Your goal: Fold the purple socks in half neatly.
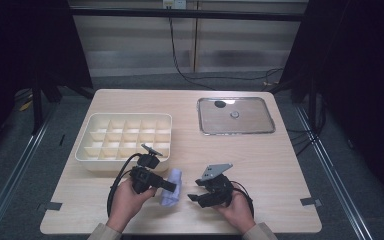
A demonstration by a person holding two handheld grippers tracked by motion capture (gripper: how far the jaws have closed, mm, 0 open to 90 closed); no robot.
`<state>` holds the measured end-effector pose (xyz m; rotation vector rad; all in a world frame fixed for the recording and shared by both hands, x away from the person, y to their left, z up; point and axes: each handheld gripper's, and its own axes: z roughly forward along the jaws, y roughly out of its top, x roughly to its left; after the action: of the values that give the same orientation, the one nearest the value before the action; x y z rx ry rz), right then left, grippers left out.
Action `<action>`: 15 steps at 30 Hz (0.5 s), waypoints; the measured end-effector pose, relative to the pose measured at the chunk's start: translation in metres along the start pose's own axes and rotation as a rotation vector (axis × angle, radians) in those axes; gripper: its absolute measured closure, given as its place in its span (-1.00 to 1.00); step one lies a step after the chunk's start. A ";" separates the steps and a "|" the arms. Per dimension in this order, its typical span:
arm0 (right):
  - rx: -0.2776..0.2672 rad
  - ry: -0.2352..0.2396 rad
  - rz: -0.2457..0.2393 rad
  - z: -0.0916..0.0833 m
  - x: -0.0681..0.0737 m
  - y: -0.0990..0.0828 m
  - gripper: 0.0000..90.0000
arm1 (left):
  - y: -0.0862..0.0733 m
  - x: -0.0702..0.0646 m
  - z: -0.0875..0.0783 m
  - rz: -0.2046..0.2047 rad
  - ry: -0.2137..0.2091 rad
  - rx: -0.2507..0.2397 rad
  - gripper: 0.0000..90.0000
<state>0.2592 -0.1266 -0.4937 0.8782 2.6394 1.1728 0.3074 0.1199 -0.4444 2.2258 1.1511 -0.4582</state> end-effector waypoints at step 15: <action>0.005 -0.123 0.012 0.000 -0.015 -0.007 -0.59 | 0.007 0.000 -0.023 -0.003 0.033 -0.005 0.56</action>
<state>0.2685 -0.1385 -0.5008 0.9372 2.5442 1.0780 0.3138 0.1313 -0.4247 2.2355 1.1713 -0.4208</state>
